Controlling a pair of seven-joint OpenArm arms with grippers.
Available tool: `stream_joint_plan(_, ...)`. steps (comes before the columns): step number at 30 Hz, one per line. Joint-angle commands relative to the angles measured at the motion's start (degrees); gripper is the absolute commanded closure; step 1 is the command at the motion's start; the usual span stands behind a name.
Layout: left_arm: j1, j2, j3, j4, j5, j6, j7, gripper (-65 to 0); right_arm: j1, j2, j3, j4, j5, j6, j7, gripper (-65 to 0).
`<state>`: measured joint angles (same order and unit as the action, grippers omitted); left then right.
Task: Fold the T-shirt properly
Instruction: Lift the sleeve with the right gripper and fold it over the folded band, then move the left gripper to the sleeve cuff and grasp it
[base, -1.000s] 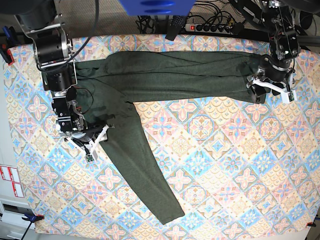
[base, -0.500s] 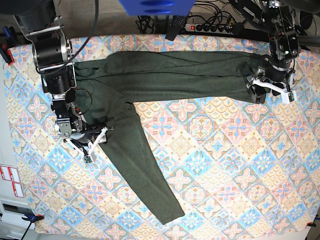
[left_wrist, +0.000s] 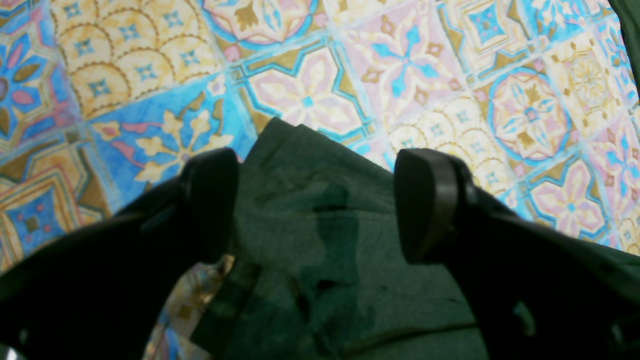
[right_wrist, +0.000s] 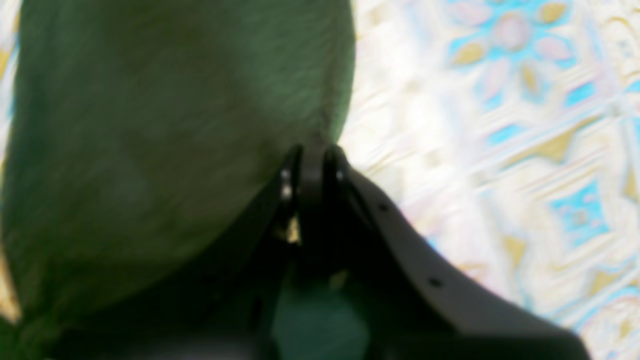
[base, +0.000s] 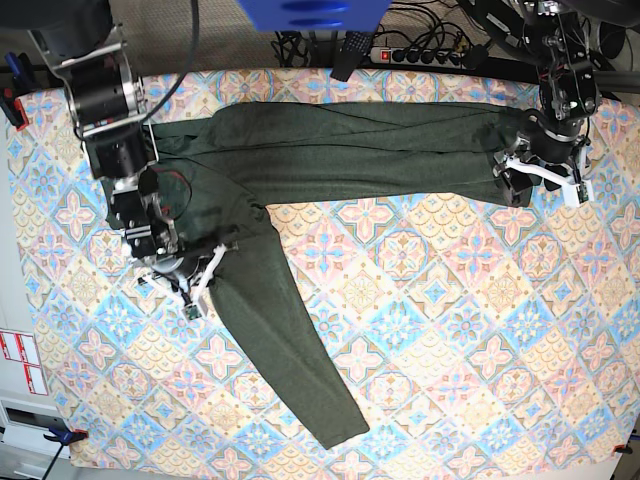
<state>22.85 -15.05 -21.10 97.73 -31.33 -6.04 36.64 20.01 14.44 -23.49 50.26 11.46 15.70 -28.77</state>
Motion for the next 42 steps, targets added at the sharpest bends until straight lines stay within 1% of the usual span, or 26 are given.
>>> stream_joint_plan(1,-0.04,-0.64,-0.30,0.95,-0.18,-0.24,-1.17,-48.3,0.08,0.11,0.14,3.67,0.45,0.60,-0.02,0.0)
stream_joint_plan(3,-0.04,-0.64,-0.30,0.95,-0.18,-0.24,-1.17,-48.3,-2.38,0.11,0.14,10.09,0.45,0.60,-0.19,0.0)
stream_joint_plan(7,-0.04,-0.64,-0.30,0.95,-0.18,-0.24,-1.17,-48.3,-7.57,0.38,0.23,20.20,0.45,0.60,-4.85,0.0)
stream_joint_plan(10,-0.13,-0.64,-0.30,0.95,-0.18,-0.24,-1.17,-48.3,-11.97,0.46,0.23,27.50,0.36,0.60,-6.17,0.0)
stream_joint_plan(12,-0.13,-0.64,-0.30,0.95,-0.18,-0.24,-1.17,-48.3,-14.96,0.55,0.23,31.72,0.36,0.60,-6.52,0.0)
stream_joint_plan(15,-0.13,-0.64,-0.30,0.95,-0.18,-0.24,-1.17,-48.3,-18.47,0.55,0.23,37.43,0.18,0.60,-9.95,0.0)
stream_joint_plan(19,-0.21,-0.64,-0.30,0.95,-0.18,-0.24,-1.17,-48.3,-23.31,0.55,0.23,44.55,0.18,0.60,-12.15,0.0)
stream_joint_plan(22,-0.21,-0.64,-0.30,0.95,-0.18,-0.24,-1.17,-48.3,-26.21,1.87,-0.21,48.86,0.36,0.60,-12.76,0.0)
stream_joint_plan(28,-0.21,-0.64,-0.30,0.95,-0.18,-0.24,-1.17,-48.3,-31.39,3.01,-0.38,54.31,0.36,0.60,-12.76,0.0)
stream_joint_plan(36,-0.21,-0.64,-0.30,0.95,-0.18,-0.24,-1.17,-48.3,-35.70,3.54,-1.00,55.28,0.36,0.60,-12.76,-0.1)
stream_joint_plan(39,-0.21,-0.64,-0.30,0.95,-0.18,-0.24,-1.17,-48.3,-35.88,5.30,-4.78,55.28,0.36,0.60,-12.76,-0.1)
stream_joint_plan(42,-0.21,-0.64,-0.30,0.95,-0.18,-0.24,-1.17,-48.3,-35.53,7.23,-11.28,55.28,0.27,0.60,-12.76,-0.1)
